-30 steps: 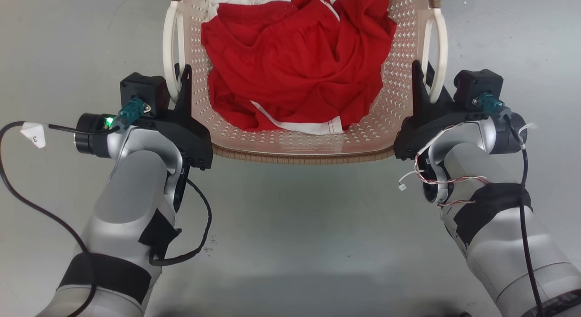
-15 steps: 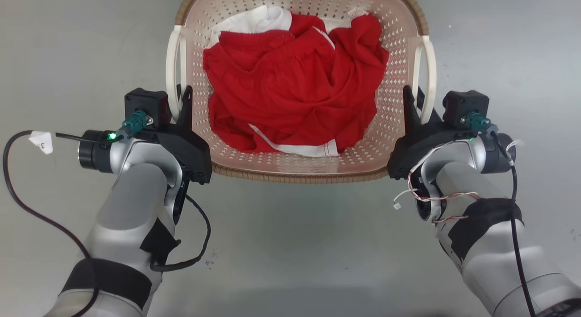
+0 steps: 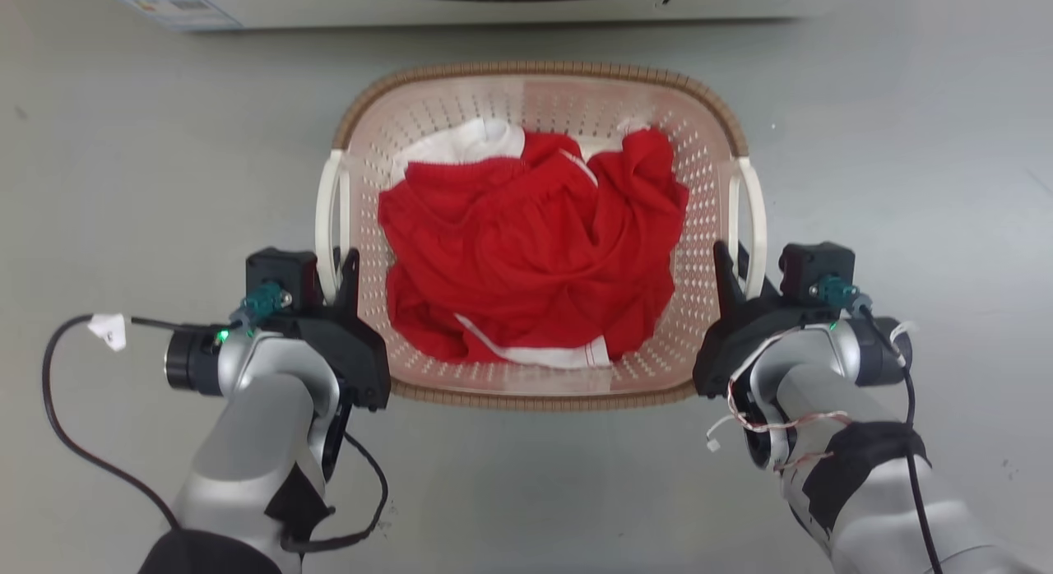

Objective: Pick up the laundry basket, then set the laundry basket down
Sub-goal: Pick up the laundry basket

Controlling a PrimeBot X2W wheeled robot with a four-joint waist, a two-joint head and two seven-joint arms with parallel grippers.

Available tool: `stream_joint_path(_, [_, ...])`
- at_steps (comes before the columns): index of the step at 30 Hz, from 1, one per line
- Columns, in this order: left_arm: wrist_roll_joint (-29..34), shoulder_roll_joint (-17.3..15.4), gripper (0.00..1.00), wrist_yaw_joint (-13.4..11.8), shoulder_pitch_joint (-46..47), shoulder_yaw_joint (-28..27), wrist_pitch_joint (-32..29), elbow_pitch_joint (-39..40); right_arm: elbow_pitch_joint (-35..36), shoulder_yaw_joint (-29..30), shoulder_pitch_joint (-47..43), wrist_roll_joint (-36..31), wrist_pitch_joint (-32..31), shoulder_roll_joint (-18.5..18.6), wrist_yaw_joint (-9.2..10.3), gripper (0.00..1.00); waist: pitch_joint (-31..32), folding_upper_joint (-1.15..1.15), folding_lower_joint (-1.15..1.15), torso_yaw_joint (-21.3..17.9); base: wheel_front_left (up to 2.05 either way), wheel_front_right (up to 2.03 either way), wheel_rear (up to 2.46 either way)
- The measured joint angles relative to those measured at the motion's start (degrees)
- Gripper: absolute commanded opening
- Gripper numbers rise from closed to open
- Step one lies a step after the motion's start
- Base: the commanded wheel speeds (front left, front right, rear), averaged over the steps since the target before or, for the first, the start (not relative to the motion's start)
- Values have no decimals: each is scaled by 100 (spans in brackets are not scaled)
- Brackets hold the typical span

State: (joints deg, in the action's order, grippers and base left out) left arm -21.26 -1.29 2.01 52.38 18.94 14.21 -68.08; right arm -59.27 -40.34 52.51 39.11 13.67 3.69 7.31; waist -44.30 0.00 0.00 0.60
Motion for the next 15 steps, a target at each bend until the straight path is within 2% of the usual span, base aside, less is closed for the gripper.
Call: stream_joint_path(15, [-568,29,0,-53,-1044,376,-54,-143,-100,-582,-920,466,-199,-38,2,0,1143,-1,-1,-26,0,0,0])
